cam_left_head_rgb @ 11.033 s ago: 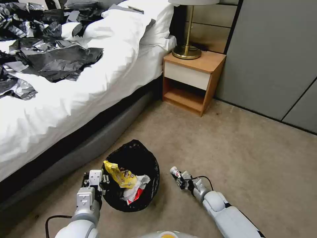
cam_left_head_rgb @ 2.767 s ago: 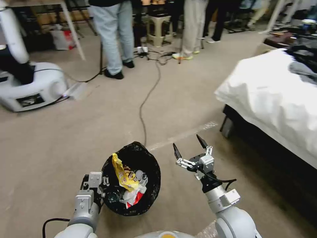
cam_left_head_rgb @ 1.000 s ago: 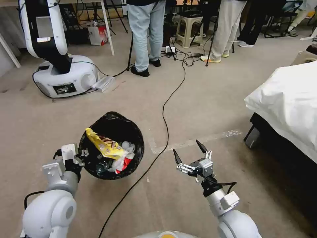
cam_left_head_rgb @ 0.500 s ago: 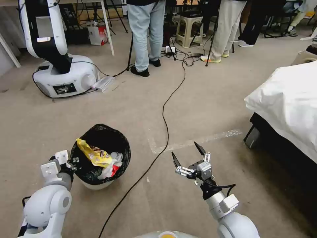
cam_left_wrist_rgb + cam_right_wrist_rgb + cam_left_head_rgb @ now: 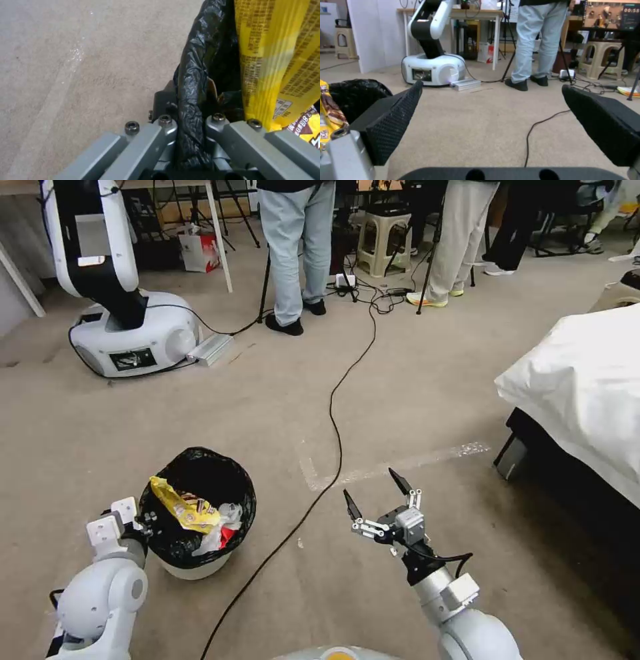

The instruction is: Pick up the trash bin, then pick up the garbage from the floor and place it into the trash bin.

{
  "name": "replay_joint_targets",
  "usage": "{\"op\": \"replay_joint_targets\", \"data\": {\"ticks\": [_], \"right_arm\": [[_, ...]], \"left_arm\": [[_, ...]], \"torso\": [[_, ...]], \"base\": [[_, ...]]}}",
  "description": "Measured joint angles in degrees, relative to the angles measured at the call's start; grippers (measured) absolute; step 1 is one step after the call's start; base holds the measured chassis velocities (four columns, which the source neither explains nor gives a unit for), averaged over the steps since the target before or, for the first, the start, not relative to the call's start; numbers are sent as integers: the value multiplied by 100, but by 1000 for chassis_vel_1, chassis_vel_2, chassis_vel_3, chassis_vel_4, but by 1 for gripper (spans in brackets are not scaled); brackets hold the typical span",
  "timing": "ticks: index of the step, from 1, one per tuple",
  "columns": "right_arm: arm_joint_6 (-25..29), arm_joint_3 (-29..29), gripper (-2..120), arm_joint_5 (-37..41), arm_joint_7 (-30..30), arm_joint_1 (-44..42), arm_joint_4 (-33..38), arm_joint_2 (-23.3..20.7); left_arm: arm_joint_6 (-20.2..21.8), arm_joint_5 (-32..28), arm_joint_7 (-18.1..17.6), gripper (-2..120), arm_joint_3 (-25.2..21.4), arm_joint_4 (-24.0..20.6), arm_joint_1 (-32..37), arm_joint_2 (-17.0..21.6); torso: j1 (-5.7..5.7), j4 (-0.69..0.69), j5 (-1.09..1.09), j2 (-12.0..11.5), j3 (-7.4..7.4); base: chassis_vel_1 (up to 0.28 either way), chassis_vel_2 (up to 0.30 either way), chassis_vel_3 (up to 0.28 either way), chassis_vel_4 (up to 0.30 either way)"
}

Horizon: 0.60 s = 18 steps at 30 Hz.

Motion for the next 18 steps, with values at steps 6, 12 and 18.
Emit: {"op": "replay_joint_targets", "data": {"ticks": [6, 12, 18], "right_arm": [[41, -2, 100, 1, -52, -16, -43, 6], [56, -8, 100, 1, -91, -15, -81, 30], [57, -16, 100, -9, -113, -20, -91, 45]], "left_arm": [[-1, -64, -6, 5, 23, 63, -20, -36], [43, -224, 38, 28, 85, 102, -33, -48], [50, -301, 44, 50, 64, 49, -77, -12]], "torso": [[0, -2, -4, 0, 0], [0, -8, -22, -1, 2], [0, -6, -16, -1, 2]], "base": [[0, 0, 0, 0], [0, 0, 0, 0], [0, 0, 0, 0]]}}
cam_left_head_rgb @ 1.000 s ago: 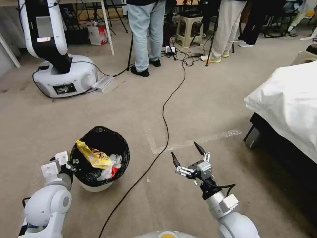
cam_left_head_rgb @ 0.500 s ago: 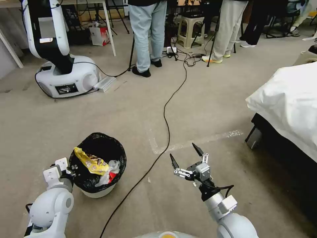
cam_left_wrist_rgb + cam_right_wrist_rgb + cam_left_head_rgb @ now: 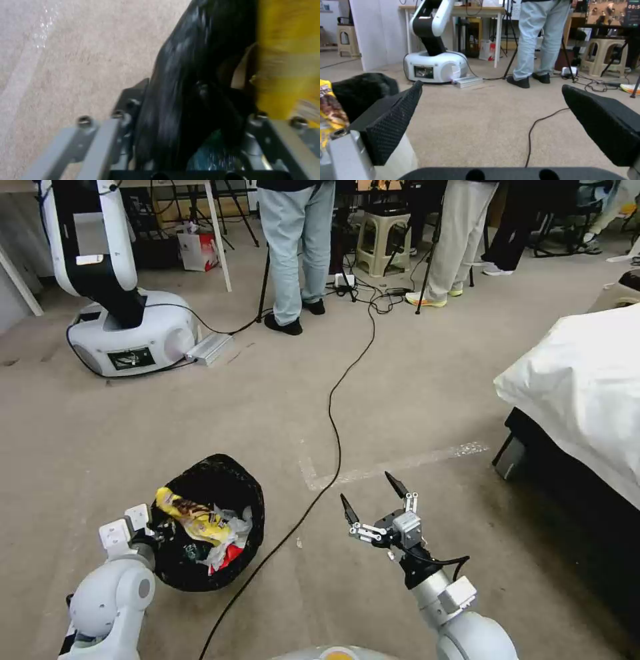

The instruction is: Pick up the trash bin, then pick up the garbage from the floor and place it into the trash bin.

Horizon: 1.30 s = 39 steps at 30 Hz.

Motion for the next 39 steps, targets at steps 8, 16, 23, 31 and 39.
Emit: {"op": "replay_joint_targets", "data": {"ticks": [8, 16, 23, 31, 39], "right_arm": [[17, -14, 100, -40, -59, -50, -9, 19], [55, -17, 100, -61, -113, -89, -1, 29], [79, -16, 100, -93, -156, -122, 13, 34], [90, -38, 100, -238, 331, -101, 32, 163], [-104, -3, 100, -379, 1181, -21, 354, 393]], "left_arm": [[-16, -76, -1, 79, -67, -57, -98, 71], [-13, -106, -21, 99, -93, -100, -147, 130], [-13, -122, -43, 100, -81, -145, -191, 140], [-610, 407, 332, 100, 1, -683, 162, 49], [-2546, 2030, 1048, 100, 420, -1371, 1134, -308]], "torso": [[0, 1, 5, 0, 0], [0, 2, 6, 0, 0], [0, 2, 6, 0, 0], [0, 2, 7, 0, -1], [0, 3, 8, 0, -1]], "base": [[0, 0, 0, 0], [0, 0, 0, 0], [0, 0, 0, 0], [0, 0, 0, 0], [0, 0, 0, 0]]}}
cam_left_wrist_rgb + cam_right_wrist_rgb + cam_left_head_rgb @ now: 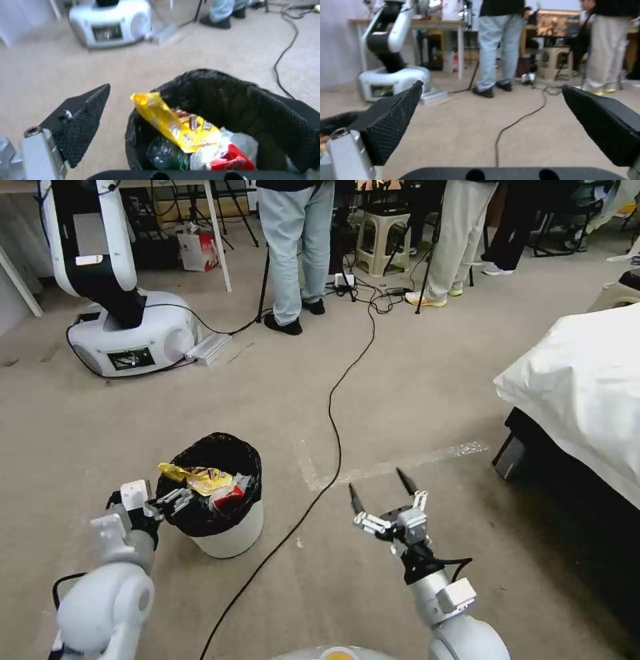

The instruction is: Pick up the trash bin, then pick up the garbage from the floor and place it into the trash bin.

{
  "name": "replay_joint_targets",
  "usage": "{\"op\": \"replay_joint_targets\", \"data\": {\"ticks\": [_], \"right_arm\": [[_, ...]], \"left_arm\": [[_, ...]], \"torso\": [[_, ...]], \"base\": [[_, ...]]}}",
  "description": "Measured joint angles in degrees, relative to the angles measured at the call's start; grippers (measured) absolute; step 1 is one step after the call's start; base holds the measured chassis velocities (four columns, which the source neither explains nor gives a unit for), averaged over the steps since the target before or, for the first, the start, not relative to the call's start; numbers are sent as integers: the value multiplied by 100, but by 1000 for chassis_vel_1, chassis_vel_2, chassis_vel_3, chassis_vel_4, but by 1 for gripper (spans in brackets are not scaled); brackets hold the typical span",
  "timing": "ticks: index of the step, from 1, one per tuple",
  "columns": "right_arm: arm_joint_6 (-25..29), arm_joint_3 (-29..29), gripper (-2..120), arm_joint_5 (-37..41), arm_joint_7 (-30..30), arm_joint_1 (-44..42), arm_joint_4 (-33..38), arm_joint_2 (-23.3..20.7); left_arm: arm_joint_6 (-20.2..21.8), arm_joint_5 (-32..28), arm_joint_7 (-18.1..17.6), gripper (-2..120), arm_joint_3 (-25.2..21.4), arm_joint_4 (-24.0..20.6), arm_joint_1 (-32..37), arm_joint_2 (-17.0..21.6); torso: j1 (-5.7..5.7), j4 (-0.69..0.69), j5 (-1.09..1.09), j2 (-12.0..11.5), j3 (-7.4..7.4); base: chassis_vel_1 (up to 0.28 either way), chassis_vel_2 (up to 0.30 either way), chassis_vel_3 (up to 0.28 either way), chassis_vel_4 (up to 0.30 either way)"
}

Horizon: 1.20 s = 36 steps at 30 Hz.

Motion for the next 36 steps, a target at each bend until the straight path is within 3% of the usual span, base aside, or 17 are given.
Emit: {"op": "replay_joint_targets", "data": {"ticks": [5, 10, 13, 36], "right_arm": [[-117, 37, 100, -73, 127, 47, 166, 64], [-124, 12, 100, -108, 111, 72, 196, 94], [-107, -10, 100, -220, 50, 110, 200, 158], [-100, -15, 100, -261, -9, 108, 212, 193]], "left_arm": [[-760, 768, 70, 100, 41, -35, 627, -195], [-979, 829, 62, 100, 16, -7, 938, -201], [-1340, 943, -68, 100, -36, 168, 1022, -233], [-1405, 966, -146, 100, -61, 246, 1004, -257]], "torso": [[0, -1, -1, 0, 0], [0, 0, -1, 0, 0], [0, -1, -2, 0, 0], [0, -1, -2, 0, 0]], "base": [[0, 0, 0, 0], [0, 0, 0, 0], [0, 0, 0, 0], [0, 0, 0, 0]]}}
